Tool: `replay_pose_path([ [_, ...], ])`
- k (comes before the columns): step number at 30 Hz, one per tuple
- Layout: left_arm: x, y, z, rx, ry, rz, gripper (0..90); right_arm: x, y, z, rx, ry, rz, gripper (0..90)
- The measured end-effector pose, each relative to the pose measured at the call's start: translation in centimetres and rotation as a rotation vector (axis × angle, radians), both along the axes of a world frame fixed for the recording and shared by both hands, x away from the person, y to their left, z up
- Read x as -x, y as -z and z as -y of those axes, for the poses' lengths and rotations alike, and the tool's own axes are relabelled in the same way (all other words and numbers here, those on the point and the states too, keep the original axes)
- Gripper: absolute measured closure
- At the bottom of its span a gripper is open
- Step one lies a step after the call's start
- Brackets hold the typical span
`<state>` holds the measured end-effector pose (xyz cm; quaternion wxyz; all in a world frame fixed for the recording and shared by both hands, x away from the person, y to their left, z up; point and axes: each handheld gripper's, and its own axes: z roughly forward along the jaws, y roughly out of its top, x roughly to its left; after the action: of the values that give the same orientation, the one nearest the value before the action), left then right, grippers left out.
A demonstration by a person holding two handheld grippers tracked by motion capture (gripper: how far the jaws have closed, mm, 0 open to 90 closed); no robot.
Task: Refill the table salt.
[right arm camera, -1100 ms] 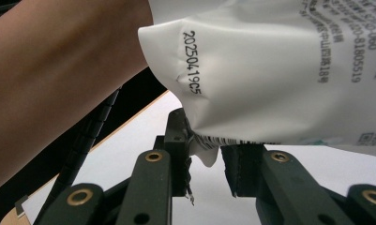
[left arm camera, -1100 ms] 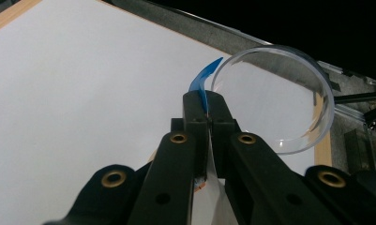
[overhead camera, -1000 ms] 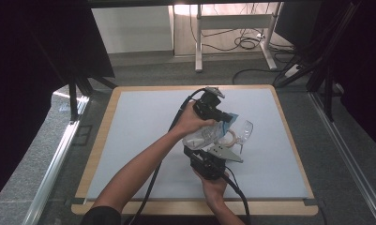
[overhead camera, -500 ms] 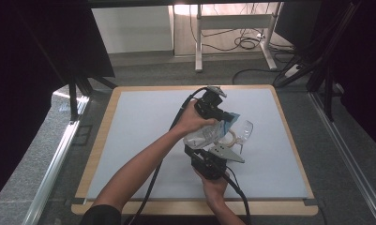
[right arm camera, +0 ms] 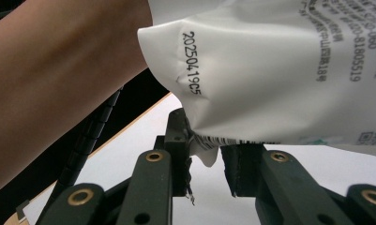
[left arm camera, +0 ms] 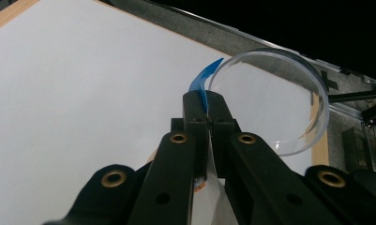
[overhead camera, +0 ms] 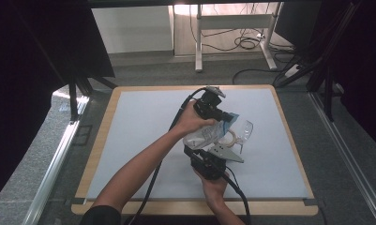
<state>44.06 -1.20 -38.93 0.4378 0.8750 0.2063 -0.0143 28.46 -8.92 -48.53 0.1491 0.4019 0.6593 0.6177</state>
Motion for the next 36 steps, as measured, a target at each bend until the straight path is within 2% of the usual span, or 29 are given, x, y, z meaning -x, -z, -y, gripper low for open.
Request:
replay_pose_path([
  [36, -0.14, 0.07, 0.12, -0.003, 0.001, -0.006, 90.0, -0.16, 0.12, -0.11, -0.012, 0.003, 0.0, 74.1],
])
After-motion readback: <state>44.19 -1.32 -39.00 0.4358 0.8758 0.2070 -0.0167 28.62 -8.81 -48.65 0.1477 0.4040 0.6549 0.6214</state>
